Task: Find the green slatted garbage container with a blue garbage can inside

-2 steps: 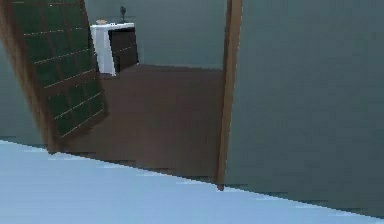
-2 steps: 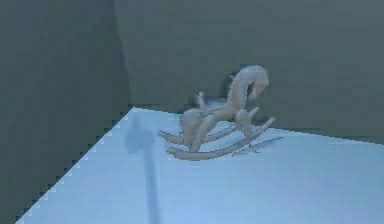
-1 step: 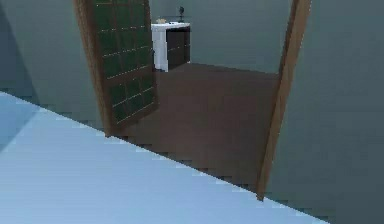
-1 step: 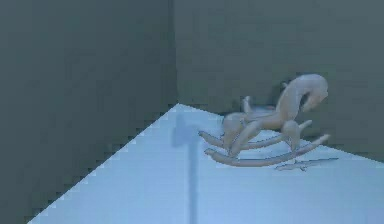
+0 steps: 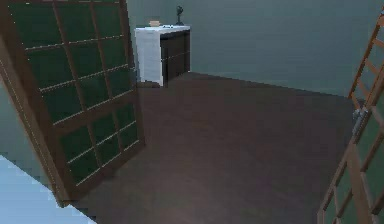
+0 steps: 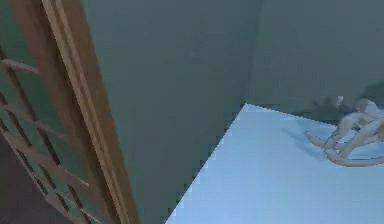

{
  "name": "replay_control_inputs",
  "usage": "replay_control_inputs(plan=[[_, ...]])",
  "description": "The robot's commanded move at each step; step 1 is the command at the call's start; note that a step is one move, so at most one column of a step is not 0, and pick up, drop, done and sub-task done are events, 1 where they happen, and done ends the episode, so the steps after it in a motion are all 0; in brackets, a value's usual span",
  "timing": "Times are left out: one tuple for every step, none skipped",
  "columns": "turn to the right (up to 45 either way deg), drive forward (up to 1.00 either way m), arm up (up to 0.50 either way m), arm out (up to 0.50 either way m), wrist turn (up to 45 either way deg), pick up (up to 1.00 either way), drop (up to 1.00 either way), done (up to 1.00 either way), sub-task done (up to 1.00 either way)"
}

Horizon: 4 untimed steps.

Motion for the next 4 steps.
replay_control_inputs(plan=[[0.0,1.0,0.0,0.0,0.0,0.0,0.0,0.0,0.0],[0.0,1.0,0.0,0.0,0.0,0.0,0.0,0.0,0.0],[-9.0,0.0,0.0,0.0,0.0,0.0,0.0,0.0,0.0],[0.0,0.2,0.0,0.0,0.0,0.0,0.0,0.0,0.0]])
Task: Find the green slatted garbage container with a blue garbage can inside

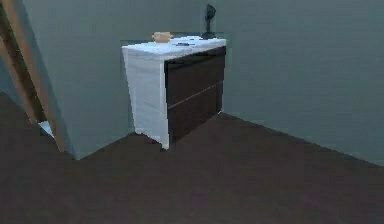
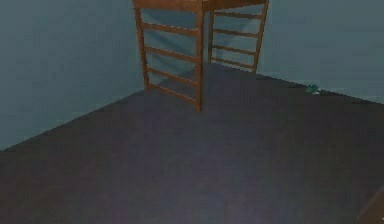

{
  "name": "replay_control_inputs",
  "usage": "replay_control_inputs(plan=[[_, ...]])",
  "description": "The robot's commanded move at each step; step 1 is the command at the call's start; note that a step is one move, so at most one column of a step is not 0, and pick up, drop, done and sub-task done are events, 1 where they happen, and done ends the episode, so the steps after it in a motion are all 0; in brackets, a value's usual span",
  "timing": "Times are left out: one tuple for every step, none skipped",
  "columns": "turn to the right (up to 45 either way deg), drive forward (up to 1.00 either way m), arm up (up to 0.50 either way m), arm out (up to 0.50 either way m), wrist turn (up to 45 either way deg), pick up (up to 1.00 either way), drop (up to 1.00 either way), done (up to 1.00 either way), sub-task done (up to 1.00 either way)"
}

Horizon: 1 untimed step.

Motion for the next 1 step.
replay_control_inputs(plan=[[-42.0,0.0,0.0,0.0,0.0,0.0,0.0,0.0,0.0]])
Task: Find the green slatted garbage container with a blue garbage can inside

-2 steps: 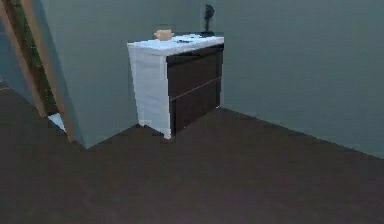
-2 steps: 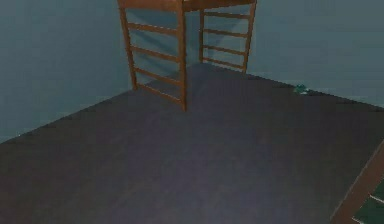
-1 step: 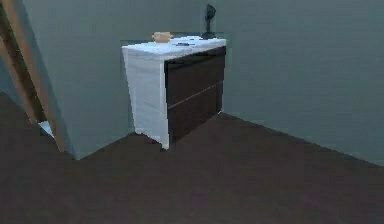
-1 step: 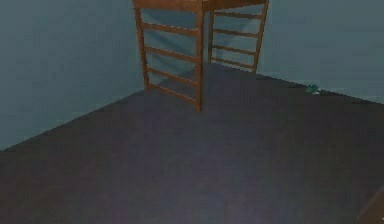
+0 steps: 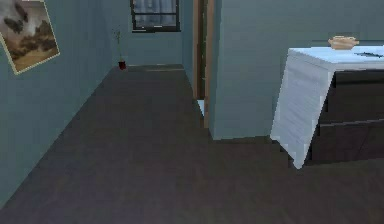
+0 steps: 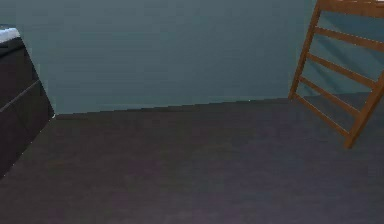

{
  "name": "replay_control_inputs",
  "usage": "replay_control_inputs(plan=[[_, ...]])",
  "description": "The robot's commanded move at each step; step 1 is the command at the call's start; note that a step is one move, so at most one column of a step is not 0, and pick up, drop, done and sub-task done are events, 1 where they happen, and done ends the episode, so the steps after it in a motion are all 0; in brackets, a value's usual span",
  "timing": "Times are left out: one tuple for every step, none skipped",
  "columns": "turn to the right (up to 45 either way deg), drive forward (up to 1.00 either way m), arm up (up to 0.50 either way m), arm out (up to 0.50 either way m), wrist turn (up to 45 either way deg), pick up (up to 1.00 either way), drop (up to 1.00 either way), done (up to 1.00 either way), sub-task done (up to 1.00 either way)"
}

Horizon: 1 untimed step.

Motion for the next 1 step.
replay_control_inputs(plan=[[0.0,0.15,0.0,0.0,0.0,0.0,0.0,0.0,0.0]])
